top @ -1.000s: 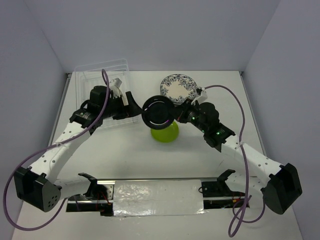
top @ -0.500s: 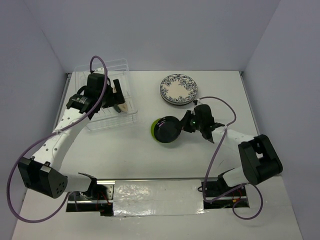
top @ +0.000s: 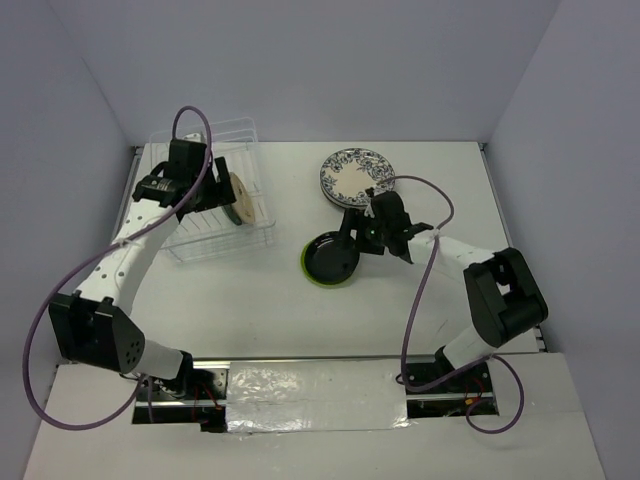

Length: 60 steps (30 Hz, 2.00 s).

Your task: Unload the plates from the dish rack

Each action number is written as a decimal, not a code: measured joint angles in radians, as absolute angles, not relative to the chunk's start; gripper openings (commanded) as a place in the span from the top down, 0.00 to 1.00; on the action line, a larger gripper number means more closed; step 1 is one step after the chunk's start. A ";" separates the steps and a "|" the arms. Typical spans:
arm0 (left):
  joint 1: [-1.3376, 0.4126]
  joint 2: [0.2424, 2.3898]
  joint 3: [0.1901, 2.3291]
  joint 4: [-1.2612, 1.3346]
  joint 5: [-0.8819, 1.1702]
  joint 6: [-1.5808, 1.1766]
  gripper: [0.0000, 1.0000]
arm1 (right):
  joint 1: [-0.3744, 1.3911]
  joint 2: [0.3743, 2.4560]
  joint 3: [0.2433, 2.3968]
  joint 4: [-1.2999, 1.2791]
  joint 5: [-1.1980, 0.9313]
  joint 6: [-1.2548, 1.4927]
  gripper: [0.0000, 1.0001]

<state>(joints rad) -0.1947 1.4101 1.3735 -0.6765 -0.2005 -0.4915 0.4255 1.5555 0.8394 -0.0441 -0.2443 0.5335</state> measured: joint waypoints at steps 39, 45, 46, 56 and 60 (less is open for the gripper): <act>-0.180 1.961 1.762 -0.813 -0.422 -0.480 0.77 | 0.532 1.273 0.831 -0.352 -0.093 0.426 0.00; -0.187 1.962 1.785 -0.849 -0.457 -0.480 0.92 | 0.559 1.227 0.823 -0.342 -0.094 0.426 0.00; -0.187 1.962 1.789 -0.854 -0.461 -0.482 0.93 | 0.560 1.222 0.821 -0.334 -0.094 0.426 0.00; -0.193 1.962 1.974 -0.988 -0.562 -0.498 1.00 | 0.562 1.205 0.791 -0.298 -0.133 0.427 0.00; -0.193 1.955 2.070 -1.060 -0.683 -0.498 1.00 | 0.563 1.199 0.791 -0.285 -0.160 0.428 0.00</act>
